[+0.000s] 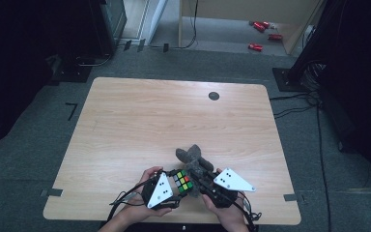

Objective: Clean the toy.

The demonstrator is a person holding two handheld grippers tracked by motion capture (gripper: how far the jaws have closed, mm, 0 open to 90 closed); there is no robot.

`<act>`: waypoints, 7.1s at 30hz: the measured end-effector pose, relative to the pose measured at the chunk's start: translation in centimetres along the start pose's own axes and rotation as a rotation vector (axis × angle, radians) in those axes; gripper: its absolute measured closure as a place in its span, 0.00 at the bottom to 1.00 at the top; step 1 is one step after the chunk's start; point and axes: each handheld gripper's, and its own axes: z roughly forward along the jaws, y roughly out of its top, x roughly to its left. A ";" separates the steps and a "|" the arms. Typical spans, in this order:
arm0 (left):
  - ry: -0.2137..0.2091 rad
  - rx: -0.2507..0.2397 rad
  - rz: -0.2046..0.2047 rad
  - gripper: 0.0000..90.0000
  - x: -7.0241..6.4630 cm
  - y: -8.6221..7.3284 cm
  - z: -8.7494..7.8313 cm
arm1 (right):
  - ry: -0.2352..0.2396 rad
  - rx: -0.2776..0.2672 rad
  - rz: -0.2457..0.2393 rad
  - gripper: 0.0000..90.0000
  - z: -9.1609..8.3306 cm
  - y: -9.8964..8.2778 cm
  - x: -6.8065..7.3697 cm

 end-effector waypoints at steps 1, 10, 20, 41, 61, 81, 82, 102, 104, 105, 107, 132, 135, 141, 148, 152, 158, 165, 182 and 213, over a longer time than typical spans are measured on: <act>0.007 -0.013 -0.008 0.39 0.3 0.1 -0.3 | -0.008 -0.001 0.002 0.84 0.0 0.0 -0.2; 0.016 -0.144 -0.157 0.39 3.3 0.6 -2.9 | -0.018 0.024 0.028 0.84 0.0 -0.6 -1.8; -0.066 -0.189 -0.217 0.39 3.2 0.8 -3.2 | 0.088 0.062 0.016 0.84 1.1 -1.2 -0.7; -0.093 -0.208 -0.255 0.39 4.4 0.7 -3.9 | 0.162 0.013 -0.107 0.84 0.0 -0.8 -0.5; -0.105 -0.219 -0.274 0.39 4.5 0.7 -4.0 | 0.201 -0.022 -0.079 0.83 -0.6 -0.3 -1.2; -0.104 -0.311 -0.401 0.39 4.7 1.3 -3.8 | 0.130 -0.028 -0.010 0.84 1.5 -1.6 1.5; -0.106 -0.309 -0.400 0.39 4.6 1.3 -3.7 | 0.127 -0.026 -0.011 0.84 1.5 -1.7 1.5; -0.103 -0.281 -0.364 0.39 3.9 1.4 -3.3 | 0.145 -0.011 -0.030 0.83 1.6 -1.8 2.4; -0.093 -0.278 -0.348 0.39 3.9 1.4 -3.3 | 0.143 -0.008 -0.025 0.83 1.6 -1.7 2.3; -0.087 -0.279 -0.346 0.39 3.9 1.4 -3.4 | 0.141 -0.010 -0.009 0.83 1.5 -1.6 1.9; -0.083 -0.286 -0.355 0.39 4.1 1.5 -3.5 | 0.127 -0.014 0.014 0.83 1.3 -1.6 1.1; -0.048 -0.248 -0.369 0.39 5.0 0.5 -3.8 | -0.061 -0.020 -0.008 0.82 -0.2 -1.1 -3.1; -0.054 -0.242 -0.374 0.39 5.0 0.4 -3.6 | -0.061 -0.011 -0.010 0.77 -0.3 -1.1 -3.6; -0.059 -0.235 -0.377 0.39 5.0 0.3 -3.4 | -0.038 0.008 -0.030 0.63 -0.3 -0.9 -3.7; -0.054 -0.224 -0.381 0.39 5.1 0.2 -3.4 | -0.021 -0.029 -0.067 0.47 -1.2 0.0 -3.4; -0.058 -0.219 -0.382 0.39 5.1 0.2 -3.3 | -0.018 -0.047 -0.095 0.41 -1.8 0.5 -3.2; -0.072 -0.210 -0.382 0.39 4.8 0.3 -3.1 | -0.002 -0.045 -0.134 0.37 -1.7 0.4 -2.8; -0.090 -0.181 -0.389 0.39 4.8 0.4 -3.0 | 0.021 -0.031 -0.205 0.34 -1.2 0.0 -2.2; -0.099 -0.149 -0.398 0.39 4.6 0.7 -2.8 | -0.015 -0.025 -0.319 0.45 -0.4 -0.9 -1.6; -0.110 -0.091 -0.461 0.39 4.7 1.2 -2.3 | -0.081 -0.059 -0.474 0.27 1.0 -2.0 -1.0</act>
